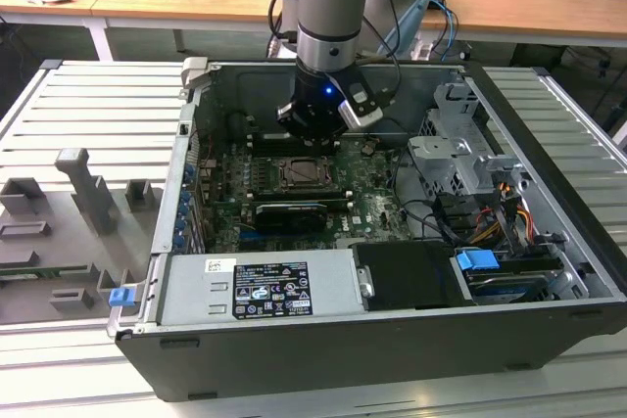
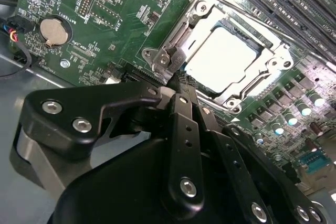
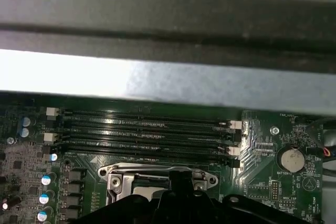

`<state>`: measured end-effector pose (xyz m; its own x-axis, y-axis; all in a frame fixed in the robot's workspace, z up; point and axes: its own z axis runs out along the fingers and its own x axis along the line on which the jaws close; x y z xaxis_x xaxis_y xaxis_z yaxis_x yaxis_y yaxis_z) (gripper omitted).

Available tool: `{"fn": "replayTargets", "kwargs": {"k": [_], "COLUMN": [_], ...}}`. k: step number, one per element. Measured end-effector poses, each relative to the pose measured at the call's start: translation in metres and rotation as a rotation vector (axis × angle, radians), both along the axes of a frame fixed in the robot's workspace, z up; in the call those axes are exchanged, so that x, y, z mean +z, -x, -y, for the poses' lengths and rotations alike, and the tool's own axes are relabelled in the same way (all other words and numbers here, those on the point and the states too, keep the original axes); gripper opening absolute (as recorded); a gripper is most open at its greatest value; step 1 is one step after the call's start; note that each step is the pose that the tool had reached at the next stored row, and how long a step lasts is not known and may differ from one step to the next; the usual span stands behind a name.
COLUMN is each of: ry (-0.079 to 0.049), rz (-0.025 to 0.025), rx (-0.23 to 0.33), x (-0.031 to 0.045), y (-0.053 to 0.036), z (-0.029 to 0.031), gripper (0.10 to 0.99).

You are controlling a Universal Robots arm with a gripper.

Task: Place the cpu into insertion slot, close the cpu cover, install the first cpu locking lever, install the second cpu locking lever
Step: 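Install the second cpu locking lever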

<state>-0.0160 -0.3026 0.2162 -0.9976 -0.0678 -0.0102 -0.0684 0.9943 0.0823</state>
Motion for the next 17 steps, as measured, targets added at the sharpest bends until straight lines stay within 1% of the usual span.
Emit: {"fn": "replayTargets", "kwargs": {"k": [4, 5, 6, 12, 15, 17], "ry": [0.0, 0.0, 0.0, 0.0, 0.0, 0.0], "rz": [-0.0001, 0.0, 0.0001, 0.0, -0.0001, 0.0], "rx": [0.0, 0.0, 0.0, 0.0, 0.0, 0.0], "x": [0.0012, 0.0047, 0.0057, 0.0058, 0.0071, 0.0097], "y": [0.0001, 0.0, 0.0, 0.0, 0.0001, 0.0], "z": [0.0006, 0.0006, 0.0007, 0.0062, 0.0069, 0.007], "gripper": [0.106, 0.106, 0.106, 0.106, 0.106, 0.106]}}
